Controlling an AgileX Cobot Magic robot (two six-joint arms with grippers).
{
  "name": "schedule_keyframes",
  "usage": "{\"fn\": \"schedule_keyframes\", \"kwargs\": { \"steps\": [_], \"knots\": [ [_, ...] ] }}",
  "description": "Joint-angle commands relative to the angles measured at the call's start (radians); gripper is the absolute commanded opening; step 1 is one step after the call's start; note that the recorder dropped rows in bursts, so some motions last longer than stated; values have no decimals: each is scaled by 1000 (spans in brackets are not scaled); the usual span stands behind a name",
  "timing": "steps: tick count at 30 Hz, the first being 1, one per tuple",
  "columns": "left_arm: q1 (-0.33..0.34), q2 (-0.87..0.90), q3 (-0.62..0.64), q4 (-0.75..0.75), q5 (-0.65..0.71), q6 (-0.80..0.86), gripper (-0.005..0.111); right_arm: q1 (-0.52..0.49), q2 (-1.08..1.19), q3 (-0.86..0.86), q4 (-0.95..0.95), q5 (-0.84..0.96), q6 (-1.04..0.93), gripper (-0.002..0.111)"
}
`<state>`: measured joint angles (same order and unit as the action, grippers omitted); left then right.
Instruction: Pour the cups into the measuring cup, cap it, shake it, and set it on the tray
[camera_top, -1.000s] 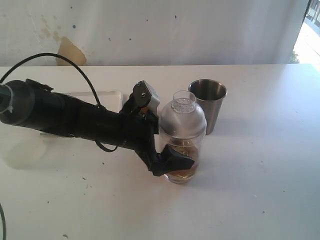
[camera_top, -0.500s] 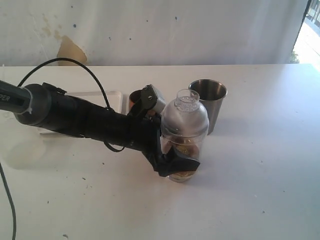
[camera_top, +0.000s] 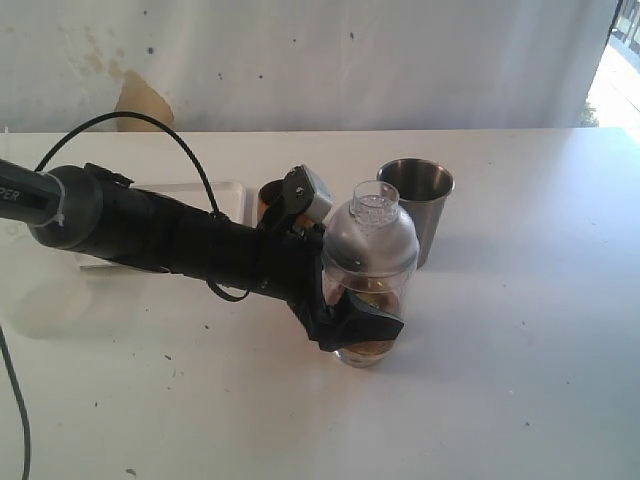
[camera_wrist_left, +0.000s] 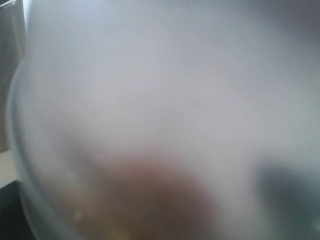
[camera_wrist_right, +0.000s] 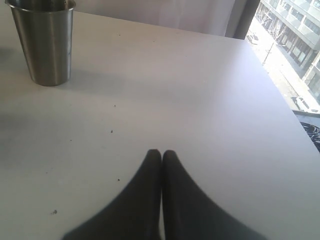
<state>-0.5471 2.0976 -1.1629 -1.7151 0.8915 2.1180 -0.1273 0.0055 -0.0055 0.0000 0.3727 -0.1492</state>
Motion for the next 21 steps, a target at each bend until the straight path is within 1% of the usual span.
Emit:
{"fn": "schedule_keyframes", "kwargs": {
  "steps": [1,17,21],
  "knots": [
    [-1,-2,-2,-3,18,-1,105,-2,-6,5,0,-4,-5,0],
    [-1,-2,-2,-7,18,-1,105,-2,-6,5,0,-4,-5,0],
    [-1,-2,-2,-7,18,-1,105,-2,-6,5,-45,-77,-5,0]
  ]
}}
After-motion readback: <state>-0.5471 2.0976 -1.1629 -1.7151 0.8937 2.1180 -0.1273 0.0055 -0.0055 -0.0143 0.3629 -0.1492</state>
